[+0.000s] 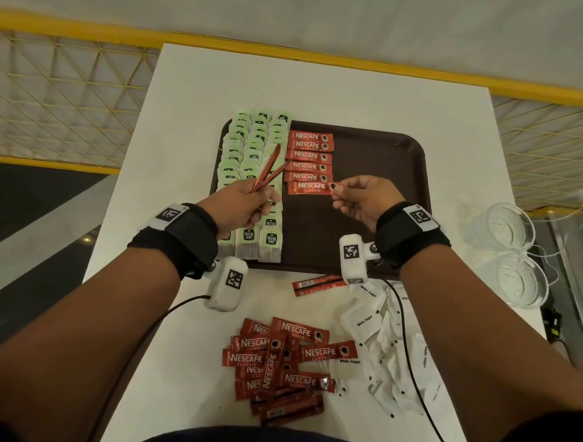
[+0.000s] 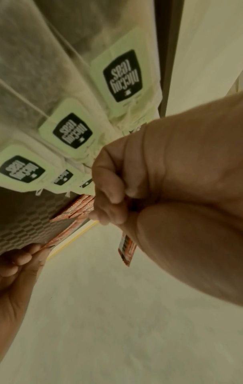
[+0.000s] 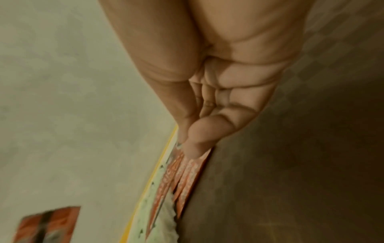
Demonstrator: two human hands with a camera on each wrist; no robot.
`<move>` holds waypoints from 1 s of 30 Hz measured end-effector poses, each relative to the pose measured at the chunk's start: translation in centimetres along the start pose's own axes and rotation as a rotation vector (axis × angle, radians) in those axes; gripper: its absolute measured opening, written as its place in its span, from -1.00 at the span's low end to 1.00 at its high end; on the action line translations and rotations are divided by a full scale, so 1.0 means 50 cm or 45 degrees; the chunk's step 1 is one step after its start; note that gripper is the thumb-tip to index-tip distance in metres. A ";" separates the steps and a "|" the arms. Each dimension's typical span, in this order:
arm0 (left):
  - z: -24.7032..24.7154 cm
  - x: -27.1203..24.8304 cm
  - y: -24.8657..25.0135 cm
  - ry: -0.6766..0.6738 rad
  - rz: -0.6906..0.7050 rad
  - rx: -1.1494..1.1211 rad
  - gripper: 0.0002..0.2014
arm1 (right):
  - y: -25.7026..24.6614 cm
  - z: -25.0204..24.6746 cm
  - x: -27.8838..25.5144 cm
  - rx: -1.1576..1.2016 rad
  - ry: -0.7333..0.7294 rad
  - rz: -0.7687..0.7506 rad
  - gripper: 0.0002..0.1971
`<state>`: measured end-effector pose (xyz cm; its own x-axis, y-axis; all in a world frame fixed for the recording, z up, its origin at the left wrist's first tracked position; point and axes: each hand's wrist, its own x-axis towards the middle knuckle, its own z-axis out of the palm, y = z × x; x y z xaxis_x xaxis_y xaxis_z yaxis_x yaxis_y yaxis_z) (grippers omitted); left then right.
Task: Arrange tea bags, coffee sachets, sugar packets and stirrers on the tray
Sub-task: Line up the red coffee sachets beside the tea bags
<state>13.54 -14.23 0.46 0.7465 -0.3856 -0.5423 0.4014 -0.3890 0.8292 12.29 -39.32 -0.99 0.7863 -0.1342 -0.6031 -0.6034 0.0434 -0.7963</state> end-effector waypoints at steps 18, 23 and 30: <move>-0.006 -0.024 0.006 -0.066 -0.183 -0.218 -0.66 | 0.018 0.043 0.074 -0.645 0.280 0.036 -0.84; -0.006 -0.025 0.004 -0.071 -0.218 -0.185 -0.68 | 0.011 0.039 0.077 -0.666 0.290 0.056 -0.82; 0.006 -0.022 0.008 -0.122 -0.256 -0.089 -0.72 | -0.037 0.072 -0.013 -0.635 0.142 -0.211 -0.61</move>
<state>12.71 -14.20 1.33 0.5955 -0.3852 -0.7050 0.5753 -0.4081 0.7088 13.39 -35.77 0.71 0.8738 -0.2046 -0.4412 -0.4838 -0.4591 -0.7451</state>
